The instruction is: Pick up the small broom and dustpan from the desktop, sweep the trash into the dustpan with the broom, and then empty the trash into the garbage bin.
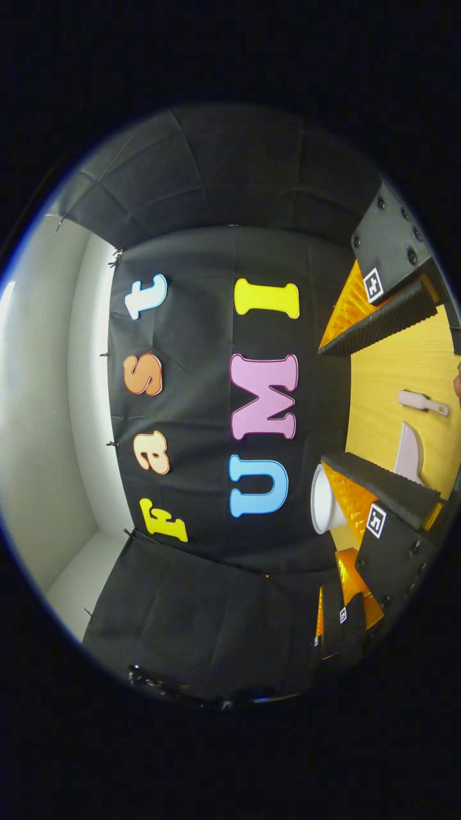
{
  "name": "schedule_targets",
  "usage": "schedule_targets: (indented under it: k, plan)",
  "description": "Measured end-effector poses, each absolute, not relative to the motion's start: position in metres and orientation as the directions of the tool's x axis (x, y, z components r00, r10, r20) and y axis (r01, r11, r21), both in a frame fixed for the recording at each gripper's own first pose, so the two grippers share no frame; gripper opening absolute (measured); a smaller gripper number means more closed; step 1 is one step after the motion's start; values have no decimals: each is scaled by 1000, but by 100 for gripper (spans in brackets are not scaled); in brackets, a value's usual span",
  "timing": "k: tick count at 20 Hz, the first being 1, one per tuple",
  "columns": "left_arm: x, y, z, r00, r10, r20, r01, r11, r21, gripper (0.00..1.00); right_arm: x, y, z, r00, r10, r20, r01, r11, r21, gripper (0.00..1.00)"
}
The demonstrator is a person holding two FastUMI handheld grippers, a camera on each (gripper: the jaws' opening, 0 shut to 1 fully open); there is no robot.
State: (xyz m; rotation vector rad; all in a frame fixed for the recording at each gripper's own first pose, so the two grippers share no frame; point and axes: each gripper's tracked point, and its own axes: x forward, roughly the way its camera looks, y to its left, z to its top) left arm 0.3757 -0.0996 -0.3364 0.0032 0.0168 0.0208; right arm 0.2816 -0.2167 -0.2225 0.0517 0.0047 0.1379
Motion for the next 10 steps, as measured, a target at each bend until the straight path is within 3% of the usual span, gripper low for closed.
schedule_targets:
  k: [7, 8, 9, 10]
  plan:
    - [367, -88, -328, 999, 33, -21, -33, 999, -6, 75, 284, -216, -223, 990, 123, -68, -121, 992, 36, 97]
    - [366, -82, -325, 999, 44, -10, -44, 999, -5, 75, 284, -216, -222, 990, 123, -68, -121, 992, 36, 90]
    - [365, -72, -321, 998, 60, 5, -60, 998, -12, 75, 284, -215, -221, 990, 124, -67, -122, 992, 31, 90]
    - [369, -67, -324, 998, 67, -1, -67, 997, -24, 73, 285, -216, -223, 990, 124, -71, -122, 992, 24, 97]
